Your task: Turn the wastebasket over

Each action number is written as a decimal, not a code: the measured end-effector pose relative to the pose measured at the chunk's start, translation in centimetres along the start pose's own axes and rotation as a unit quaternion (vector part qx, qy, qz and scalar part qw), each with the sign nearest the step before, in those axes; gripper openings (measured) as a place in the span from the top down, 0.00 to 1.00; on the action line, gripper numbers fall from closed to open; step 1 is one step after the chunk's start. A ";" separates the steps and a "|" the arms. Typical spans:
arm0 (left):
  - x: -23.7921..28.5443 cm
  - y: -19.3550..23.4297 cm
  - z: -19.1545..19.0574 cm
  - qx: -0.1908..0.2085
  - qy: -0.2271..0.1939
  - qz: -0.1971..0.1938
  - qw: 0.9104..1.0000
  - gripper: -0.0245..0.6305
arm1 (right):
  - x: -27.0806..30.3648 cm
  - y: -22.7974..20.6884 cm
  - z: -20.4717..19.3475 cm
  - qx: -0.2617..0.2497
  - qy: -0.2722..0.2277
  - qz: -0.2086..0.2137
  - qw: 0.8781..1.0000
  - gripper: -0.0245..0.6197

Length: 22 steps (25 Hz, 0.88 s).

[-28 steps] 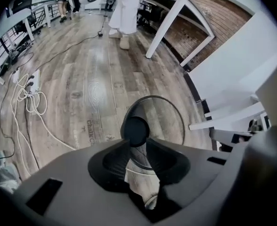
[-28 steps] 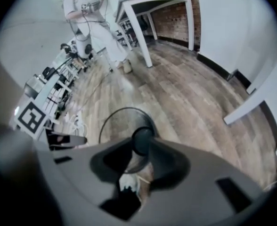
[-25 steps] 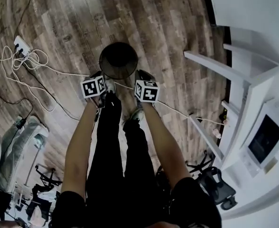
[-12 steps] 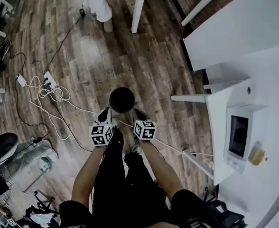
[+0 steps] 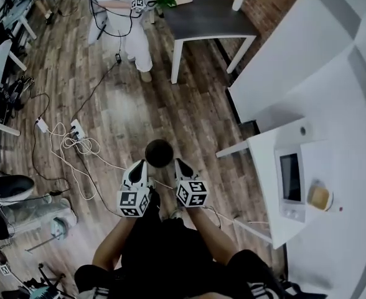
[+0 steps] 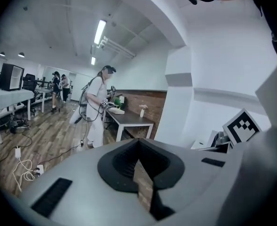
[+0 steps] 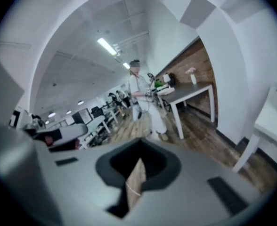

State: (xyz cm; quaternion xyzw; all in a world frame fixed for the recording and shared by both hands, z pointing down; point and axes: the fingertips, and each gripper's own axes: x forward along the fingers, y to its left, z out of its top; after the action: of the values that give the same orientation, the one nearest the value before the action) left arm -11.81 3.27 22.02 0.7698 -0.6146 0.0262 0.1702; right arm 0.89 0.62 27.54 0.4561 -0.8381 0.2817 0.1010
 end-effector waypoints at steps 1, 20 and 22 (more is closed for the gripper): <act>-1.3 -0.9 0.8 0.005 -0.006 -0.001 1.000 0.91 | -1.6 0.8 0.5 -0.008 -0.008 0.002 1.000 0.91; -8.1 -5.6 2.6 0.045 -0.039 0.015 0.998 0.91 | -10.6 4.7 -0.3 -0.039 -0.032 0.053 0.997 0.91; -8.0 -5.7 2.8 0.039 -0.041 0.013 0.998 0.91 | -10.6 4.7 0.0 -0.041 -0.035 0.053 0.997 0.91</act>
State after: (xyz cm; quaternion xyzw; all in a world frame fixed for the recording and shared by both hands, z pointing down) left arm -8.76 11.02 16.11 0.7681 -0.6297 0.0208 0.1142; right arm 3.00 10.12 21.21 0.4165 -0.8748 0.2356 0.0755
